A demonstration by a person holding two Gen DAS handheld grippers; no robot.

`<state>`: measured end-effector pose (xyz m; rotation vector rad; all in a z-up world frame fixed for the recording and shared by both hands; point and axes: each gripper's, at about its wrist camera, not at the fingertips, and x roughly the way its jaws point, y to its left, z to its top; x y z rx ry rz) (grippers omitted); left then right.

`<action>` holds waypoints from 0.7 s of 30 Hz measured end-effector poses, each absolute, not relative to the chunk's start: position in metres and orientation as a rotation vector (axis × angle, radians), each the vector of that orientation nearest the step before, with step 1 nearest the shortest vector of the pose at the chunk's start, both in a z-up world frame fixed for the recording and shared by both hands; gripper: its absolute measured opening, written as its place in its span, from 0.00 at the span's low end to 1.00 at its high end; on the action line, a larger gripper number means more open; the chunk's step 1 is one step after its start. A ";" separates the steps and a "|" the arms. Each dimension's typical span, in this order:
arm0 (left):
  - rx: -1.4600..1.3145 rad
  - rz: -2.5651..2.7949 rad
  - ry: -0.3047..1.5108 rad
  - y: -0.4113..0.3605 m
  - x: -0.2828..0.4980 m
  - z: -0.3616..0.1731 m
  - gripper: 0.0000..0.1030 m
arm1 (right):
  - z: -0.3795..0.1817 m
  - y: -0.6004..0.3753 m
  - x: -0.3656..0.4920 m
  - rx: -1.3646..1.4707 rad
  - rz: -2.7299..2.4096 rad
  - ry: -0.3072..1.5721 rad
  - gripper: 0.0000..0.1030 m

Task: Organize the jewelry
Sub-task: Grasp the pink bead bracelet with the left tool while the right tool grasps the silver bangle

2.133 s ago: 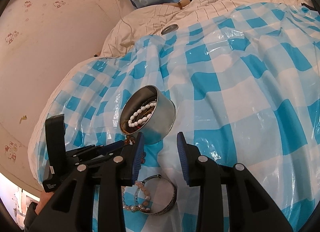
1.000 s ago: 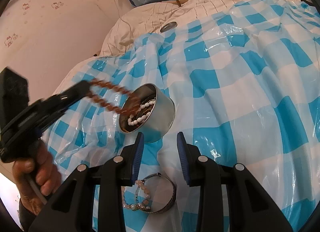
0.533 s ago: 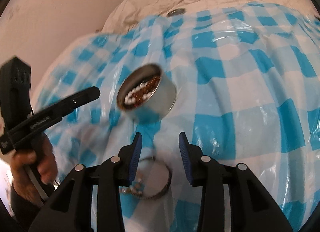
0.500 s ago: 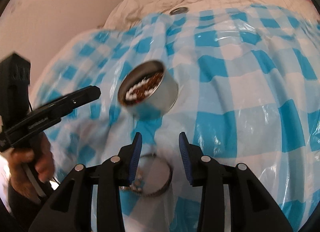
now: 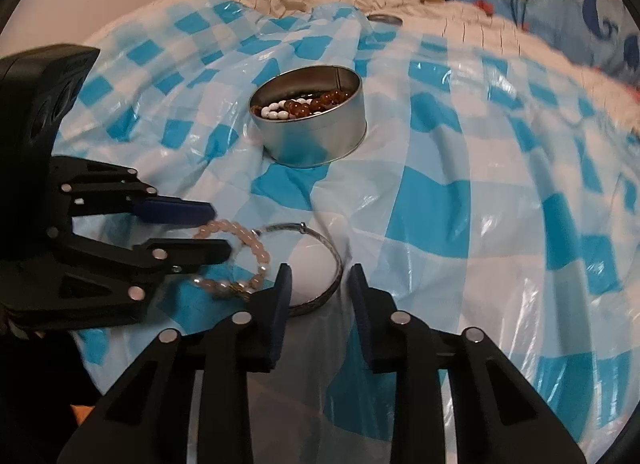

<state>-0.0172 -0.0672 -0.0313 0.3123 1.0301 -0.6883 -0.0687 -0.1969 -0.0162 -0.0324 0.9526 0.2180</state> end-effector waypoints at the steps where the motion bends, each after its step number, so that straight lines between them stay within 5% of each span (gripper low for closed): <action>1: 0.301 -0.697 1.028 -0.063 -0.018 -0.031 0.29 | -0.016 -0.196 -0.069 -0.043 0.214 0.949 0.26; 6: 0.339 -0.734 1.009 -0.062 -0.029 -0.032 0.27 | -0.017 -0.199 -0.069 -0.007 0.235 0.955 0.20; 10: 0.357 -0.744 0.994 -0.070 -0.032 -0.030 0.07 | -0.023 -0.192 -0.068 -0.062 0.214 0.964 0.17; 14: 0.343 -0.699 0.956 -0.065 -0.029 -0.020 0.06 | -0.018 -0.197 -0.068 -0.043 0.192 0.929 0.00; 21: 0.242 -0.639 0.894 -0.038 -0.013 0.003 0.06 | -0.016 -0.206 -0.062 0.077 0.239 0.944 0.01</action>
